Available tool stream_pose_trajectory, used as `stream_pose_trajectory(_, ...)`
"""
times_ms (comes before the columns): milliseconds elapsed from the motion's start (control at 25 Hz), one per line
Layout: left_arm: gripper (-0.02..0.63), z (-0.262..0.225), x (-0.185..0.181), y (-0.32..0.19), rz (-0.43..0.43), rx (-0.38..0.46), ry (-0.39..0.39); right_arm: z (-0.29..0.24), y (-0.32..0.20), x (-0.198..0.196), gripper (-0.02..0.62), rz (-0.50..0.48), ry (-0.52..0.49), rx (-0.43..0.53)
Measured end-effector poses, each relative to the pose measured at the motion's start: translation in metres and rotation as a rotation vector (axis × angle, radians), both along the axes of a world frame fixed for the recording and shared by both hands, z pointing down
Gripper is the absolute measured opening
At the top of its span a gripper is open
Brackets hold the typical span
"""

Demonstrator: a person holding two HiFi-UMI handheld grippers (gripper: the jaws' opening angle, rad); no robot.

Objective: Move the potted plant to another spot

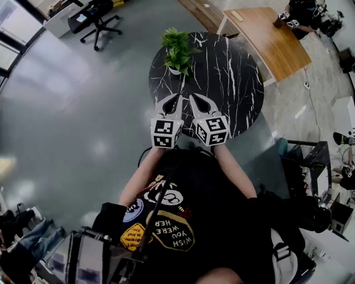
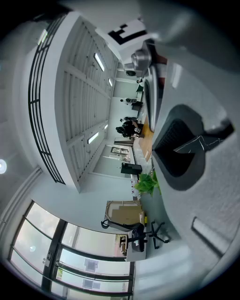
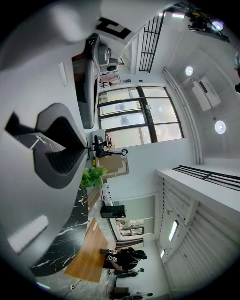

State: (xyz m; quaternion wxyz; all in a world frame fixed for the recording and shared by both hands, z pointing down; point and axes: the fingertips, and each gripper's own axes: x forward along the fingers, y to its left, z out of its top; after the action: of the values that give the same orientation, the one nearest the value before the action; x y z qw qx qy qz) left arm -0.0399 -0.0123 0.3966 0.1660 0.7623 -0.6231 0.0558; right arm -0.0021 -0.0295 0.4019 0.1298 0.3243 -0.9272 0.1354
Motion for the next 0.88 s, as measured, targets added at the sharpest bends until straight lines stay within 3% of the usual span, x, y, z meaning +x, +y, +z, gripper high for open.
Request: stream_pose_trajectory(880,0.005,0.021,-0.013,0.007,0.021,-0.036,0.050,0.025,0.009,-0.008,0.002,0.017,0.020,-0.058)
